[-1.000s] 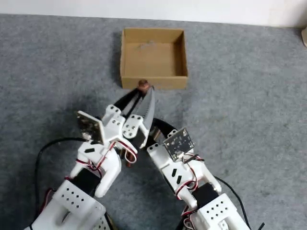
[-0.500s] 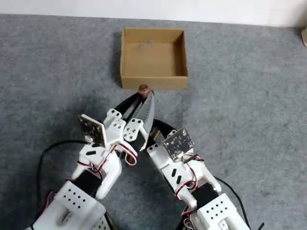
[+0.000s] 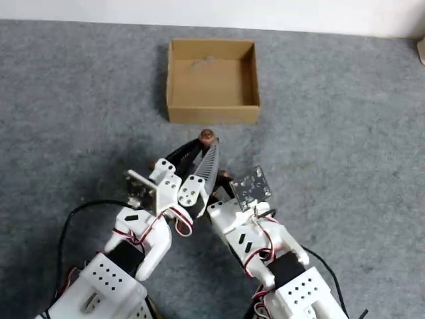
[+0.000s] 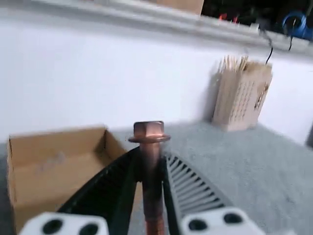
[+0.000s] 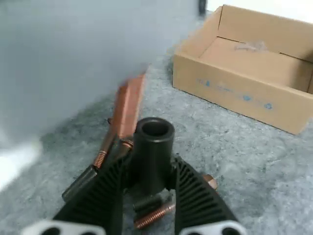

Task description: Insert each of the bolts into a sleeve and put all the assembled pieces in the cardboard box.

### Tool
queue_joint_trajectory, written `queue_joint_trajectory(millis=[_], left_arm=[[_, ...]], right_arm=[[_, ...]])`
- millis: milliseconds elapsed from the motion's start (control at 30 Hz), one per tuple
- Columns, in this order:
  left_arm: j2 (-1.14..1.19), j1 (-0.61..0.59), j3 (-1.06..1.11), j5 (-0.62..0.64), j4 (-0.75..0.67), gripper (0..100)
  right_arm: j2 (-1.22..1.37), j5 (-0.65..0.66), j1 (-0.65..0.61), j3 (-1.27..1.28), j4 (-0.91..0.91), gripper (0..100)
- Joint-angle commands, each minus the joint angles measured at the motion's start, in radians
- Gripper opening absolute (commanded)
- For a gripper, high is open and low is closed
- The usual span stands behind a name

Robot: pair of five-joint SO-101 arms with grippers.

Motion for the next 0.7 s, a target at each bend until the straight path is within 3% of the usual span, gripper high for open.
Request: queue_joint_trajectory(millis=[0,667], left_arm=[[-0.010,-0.004,0.007,0.000,-0.107,1],[-0.010,-0.025,0.031,0.028,-0.075,1]], right_arm=[[-0.008,-0.009,-0.042,-0.061,0.002,0.5],[-0.008,0.009,-0.048,-0.070,0.007,0.5]])
